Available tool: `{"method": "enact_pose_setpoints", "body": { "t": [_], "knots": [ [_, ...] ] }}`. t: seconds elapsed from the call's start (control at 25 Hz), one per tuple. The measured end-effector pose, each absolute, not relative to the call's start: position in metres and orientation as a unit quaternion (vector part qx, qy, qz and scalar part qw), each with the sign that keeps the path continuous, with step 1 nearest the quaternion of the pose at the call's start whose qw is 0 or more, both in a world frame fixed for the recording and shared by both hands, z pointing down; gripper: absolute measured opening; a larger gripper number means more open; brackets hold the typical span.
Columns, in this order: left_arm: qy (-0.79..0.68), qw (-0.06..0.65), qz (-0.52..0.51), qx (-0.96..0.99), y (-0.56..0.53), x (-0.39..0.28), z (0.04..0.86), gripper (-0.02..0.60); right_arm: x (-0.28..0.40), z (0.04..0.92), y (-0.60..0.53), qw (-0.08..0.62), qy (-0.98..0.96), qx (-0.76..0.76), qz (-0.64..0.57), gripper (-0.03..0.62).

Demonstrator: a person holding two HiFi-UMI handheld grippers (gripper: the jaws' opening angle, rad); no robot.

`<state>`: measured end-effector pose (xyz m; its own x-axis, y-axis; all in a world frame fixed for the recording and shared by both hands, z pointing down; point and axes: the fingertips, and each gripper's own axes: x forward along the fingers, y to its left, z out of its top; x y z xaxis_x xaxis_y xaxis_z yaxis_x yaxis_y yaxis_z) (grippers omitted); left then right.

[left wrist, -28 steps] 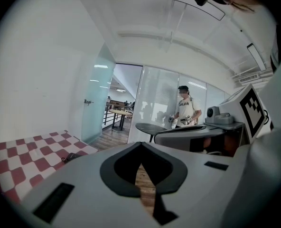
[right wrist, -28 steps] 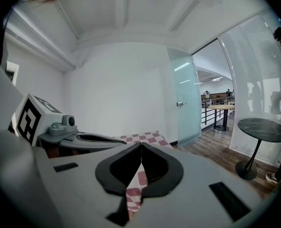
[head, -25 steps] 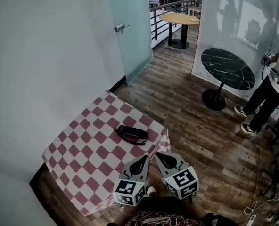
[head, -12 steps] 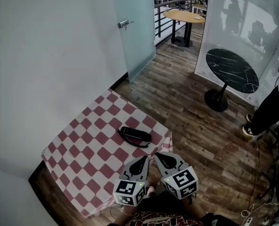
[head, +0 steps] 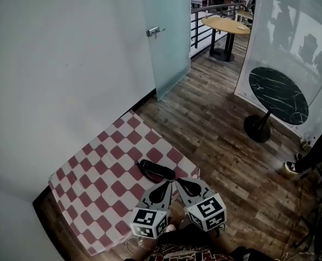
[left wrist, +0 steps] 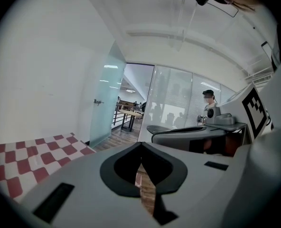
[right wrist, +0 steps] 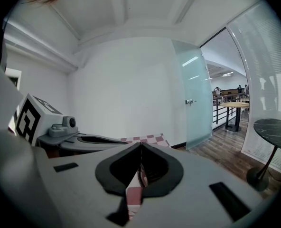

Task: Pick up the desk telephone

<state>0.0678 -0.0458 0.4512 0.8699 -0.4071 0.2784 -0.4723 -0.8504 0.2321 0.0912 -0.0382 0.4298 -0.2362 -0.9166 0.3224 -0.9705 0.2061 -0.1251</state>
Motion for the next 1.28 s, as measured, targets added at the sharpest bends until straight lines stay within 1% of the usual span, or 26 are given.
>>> {"method": "enact_pose_setpoints", "body": {
  "t": [0.28,0.52,0.84,1.28],
  "knots": [
    [-0.262,0.154,0.104,0.947,-0.069,0.098,0.441,0.006,0.122,0.424,-0.062,0.093,-0.791,0.586,0.149,0.018],
    [-0.302,0.152,0.099,0.936,-0.082,0.103,0.444,0.006,0.131,0.426,-0.078,0.095,-0.816,0.553,0.142,0.018],
    [-0.354,0.17,0.102,0.914,-0.093,0.088,0.456,0.006,0.116,0.434,-0.095,0.103,-0.847,0.499,0.15,0.018],
    [-0.355,0.177,0.102,0.912,-0.13,0.077,0.459,0.006,0.106,0.441,-0.131,0.115,-0.848,0.493,0.157,0.018]
  ]
}}
